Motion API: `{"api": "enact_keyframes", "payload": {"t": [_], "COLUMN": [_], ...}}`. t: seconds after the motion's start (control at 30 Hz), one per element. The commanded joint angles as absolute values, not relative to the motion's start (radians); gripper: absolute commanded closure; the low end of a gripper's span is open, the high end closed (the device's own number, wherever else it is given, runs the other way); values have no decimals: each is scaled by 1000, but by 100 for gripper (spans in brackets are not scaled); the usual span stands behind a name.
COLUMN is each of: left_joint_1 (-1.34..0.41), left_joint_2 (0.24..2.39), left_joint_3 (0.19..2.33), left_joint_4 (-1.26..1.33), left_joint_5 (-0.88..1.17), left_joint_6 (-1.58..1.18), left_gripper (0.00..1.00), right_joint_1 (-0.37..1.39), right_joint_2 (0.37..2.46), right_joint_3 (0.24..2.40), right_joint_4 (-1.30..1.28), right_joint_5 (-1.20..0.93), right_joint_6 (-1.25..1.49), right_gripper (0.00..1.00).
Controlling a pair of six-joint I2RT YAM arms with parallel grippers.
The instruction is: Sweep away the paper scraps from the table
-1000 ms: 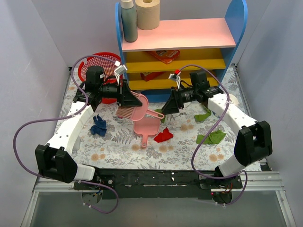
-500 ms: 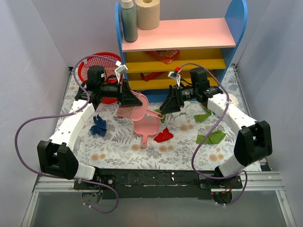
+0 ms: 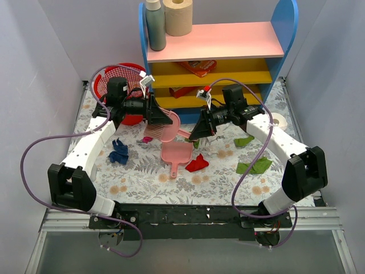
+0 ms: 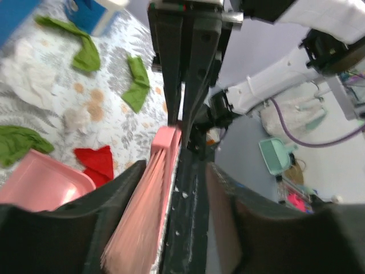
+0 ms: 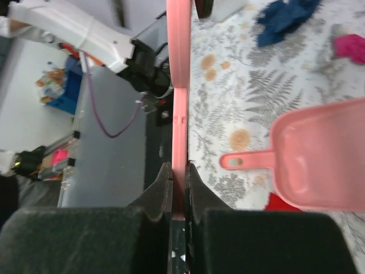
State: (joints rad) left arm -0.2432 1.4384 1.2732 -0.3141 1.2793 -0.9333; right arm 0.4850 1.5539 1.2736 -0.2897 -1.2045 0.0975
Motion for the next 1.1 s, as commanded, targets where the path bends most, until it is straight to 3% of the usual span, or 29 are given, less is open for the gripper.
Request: {"api": "enact_keyframes", "payload": {"t": [0.0, 0.17, 0.47, 0.6, 0.83, 1.07], "left_joint_1": [-238, -250, -311, -363, -423, -457], "left_joint_2": [1416, 1445, 1561, 1617, 1598, 1575], "left_joint_3": [1417, 1647, 1873, 1934, 1836, 1786], "left_joint_4": [-551, -869, -1113, -1180, -1180, -1172], "left_joint_5": [1181, 1059, 962, 937, 879, 822], "left_joint_6": [-683, -256, 66, 132, 172, 155], "left_gripper": [47, 38, 35, 38, 50, 71], "right_joint_1": [483, 492, 581, 588, 597, 600], "right_joint_2": [1511, 1512, 1540, 1534, 1529, 1546], "right_joint_3": [1366, 1456, 1606, 1620, 1629, 1655], "right_joint_4": [-478, -633, -799, -805, -787, -778], "right_joint_5": [-959, -830, -677, -637, -609, -606], "right_joint_6": [-130, -426, -712, -744, -736, -724], "right_gripper": [99, 99, 99, 99, 99, 99]}}
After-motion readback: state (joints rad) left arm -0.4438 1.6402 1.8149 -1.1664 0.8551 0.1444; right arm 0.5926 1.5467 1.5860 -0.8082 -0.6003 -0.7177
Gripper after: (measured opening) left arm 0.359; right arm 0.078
